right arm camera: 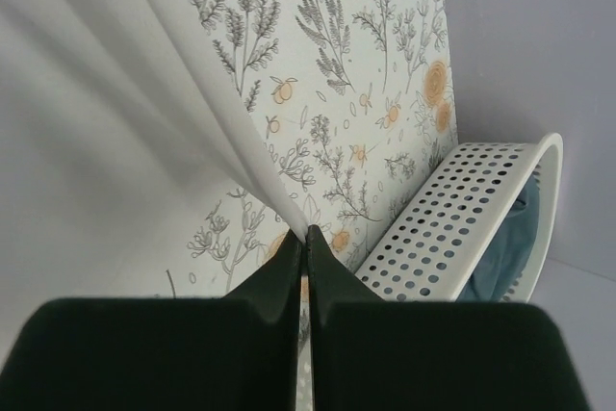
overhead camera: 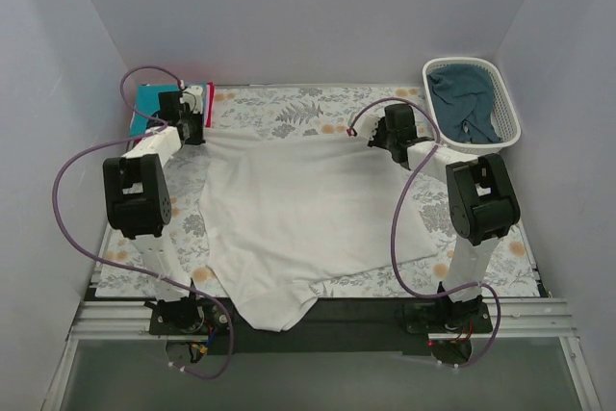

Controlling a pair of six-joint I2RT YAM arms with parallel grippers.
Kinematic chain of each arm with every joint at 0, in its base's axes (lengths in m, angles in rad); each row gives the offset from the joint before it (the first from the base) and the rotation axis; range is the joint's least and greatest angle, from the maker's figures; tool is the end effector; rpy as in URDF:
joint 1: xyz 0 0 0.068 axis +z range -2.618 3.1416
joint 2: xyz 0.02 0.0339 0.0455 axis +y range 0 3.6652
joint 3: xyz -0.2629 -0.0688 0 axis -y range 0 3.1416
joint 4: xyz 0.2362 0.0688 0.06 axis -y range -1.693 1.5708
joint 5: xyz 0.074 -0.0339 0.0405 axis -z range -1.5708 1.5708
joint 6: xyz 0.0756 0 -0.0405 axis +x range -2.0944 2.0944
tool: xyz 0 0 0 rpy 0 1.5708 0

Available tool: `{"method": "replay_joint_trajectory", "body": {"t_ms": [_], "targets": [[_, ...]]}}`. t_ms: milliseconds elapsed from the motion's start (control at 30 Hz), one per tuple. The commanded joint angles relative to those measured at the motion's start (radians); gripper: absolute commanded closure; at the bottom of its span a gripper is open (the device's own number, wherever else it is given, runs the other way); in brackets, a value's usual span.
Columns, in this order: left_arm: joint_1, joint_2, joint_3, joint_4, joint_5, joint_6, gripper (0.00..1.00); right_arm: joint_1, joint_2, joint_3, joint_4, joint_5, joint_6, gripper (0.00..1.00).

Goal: Fold and stack the t-shirts
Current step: Flatten the tshirt out, then fold the tshirt

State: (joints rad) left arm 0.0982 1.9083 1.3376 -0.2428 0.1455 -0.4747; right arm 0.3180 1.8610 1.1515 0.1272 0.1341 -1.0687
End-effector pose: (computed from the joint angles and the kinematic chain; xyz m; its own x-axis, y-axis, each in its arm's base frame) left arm 0.4394 0.0323 0.1763 -0.6442 -0.5179 -0.5628 -0.3287 0.8519 -0.4077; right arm 0.4191 0.1273 0.1752 -0.0728 -0.9385 -0.3375 -0.5560 0.3191 -0.7675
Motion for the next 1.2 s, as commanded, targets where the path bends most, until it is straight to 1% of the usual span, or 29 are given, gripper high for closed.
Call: {"method": "replay_joint_trajectory", "body": {"t_ms": [0,100,267,433,600,633,767,800,833,900,1167], "targets": [[-0.021,0.024,0.119,0.057,-0.073,0.028,1.0,-0.025,0.013,0.073,0.077,0.029,0.015,0.99],[-0.04,0.077,0.164,0.04,-0.086,0.047,1.0,-0.034,0.027,0.082,0.074,0.024,0.019,0.99],[-0.057,0.049,0.129,0.03,-0.093,0.044,1.0,-0.046,0.041,0.086,0.074,0.021,0.015,0.99],[-0.063,-0.083,0.031,-0.01,-0.09,0.038,1.0,-0.063,0.011,0.07,0.065,0.001,0.007,0.99],[-0.072,-0.215,-0.089,-0.064,-0.101,0.051,1.0,-0.076,-0.043,0.018,0.039,-0.065,0.006,0.99],[-0.074,-0.257,-0.125,-0.067,-0.107,0.05,1.0,-0.077,-0.052,0.013,0.034,-0.074,0.006,0.99],[-0.083,-0.346,-0.202,-0.116,-0.1,0.035,1.0,-0.076,-0.059,0.014,-0.012,-0.114,0.015,0.99],[-0.084,-0.362,-0.215,-0.143,-0.101,0.033,1.0,-0.076,-0.059,0.014,-0.021,-0.117,0.015,0.99],[-0.116,-0.377,-0.228,-0.154,-0.107,0.033,1.0,-0.077,-0.06,0.016,-0.026,-0.119,0.013,0.99],[-0.135,-0.42,-0.267,-0.18,-0.122,0.027,1.0,-0.079,-0.066,0.013,-0.038,-0.126,0.012,0.99],[-0.155,-0.508,-0.324,-0.312,-0.132,-0.001,1.0,-0.086,-0.117,-0.036,-0.066,-0.163,-0.017,0.99]]}}
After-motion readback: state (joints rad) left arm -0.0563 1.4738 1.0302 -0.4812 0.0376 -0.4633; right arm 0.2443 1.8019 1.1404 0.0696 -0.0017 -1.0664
